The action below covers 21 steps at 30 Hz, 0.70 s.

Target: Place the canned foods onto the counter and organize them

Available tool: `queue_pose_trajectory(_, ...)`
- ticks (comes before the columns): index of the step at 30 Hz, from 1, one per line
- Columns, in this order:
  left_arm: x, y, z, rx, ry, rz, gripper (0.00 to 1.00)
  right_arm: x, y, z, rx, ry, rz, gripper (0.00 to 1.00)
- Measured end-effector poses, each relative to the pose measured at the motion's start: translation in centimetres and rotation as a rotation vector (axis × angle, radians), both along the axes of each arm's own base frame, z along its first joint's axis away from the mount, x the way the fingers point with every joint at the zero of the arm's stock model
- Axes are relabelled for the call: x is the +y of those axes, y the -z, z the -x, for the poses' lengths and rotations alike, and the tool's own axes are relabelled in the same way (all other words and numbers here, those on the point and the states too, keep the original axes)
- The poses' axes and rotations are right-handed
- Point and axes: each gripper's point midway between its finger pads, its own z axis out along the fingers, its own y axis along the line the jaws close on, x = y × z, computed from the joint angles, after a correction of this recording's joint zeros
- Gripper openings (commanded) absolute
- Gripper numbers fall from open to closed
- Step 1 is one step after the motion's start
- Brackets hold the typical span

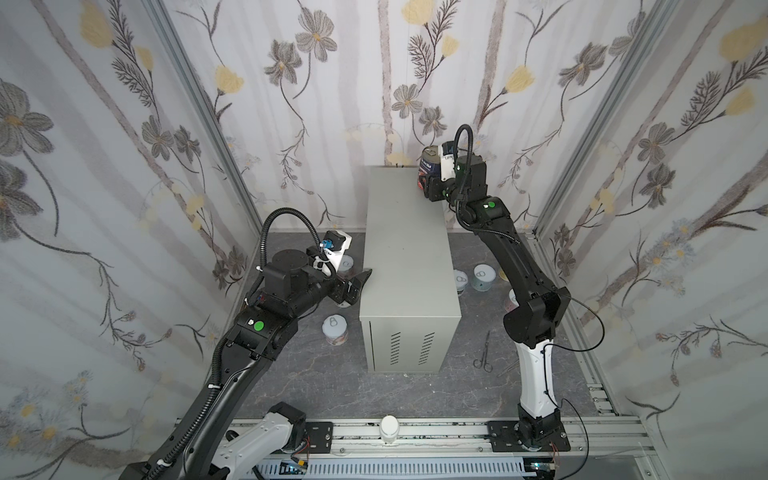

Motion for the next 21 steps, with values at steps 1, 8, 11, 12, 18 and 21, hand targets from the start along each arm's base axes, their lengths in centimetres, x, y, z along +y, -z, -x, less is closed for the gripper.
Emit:
queue_pose_trajectory(1, 0.0, 0.0, 0.0, -0.002, 0.001, -0.002, 1.0, -0.1, 0.0, -0.1, -0.002, 0.0, -0.001, 0.39)
queue_pose_trajectory(8, -0.1, 0.0, -0.9, -0.013, -0.015, -0.014, 1.0, 0.4, 0.0, -0.3, -0.019, -0.03, 0.011, 0.42)
queue_pose_trajectory(11, -0.1, 0.0, -1.2, -0.02, -0.023, -0.013, 1.0, 0.9, -0.1, 0.0, -0.02, -0.05, 0.011, 0.43)
queue_pose_trajectory(12, -0.1, -0.1, -1.2, -0.023, -0.025, -0.012, 1.0, 1.0, -0.1, 0.0, -0.02, -0.055, 0.011, 0.43)
queue_pose_trajectory(18, 0.0, -0.1, -1.3, -0.031, -0.029, -0.012, 1.0, 1.9, -0.1, 0.4, -0.016, -0.09, 0.002, 0.49)
queue_pose_trajectory(21, 0.0, -0.2, -1.3, -0.032, -0.029, -0.013, 1.0, 2.2, -0.1, 0.6, -0.016, -0.101, 0.0, 0.55)
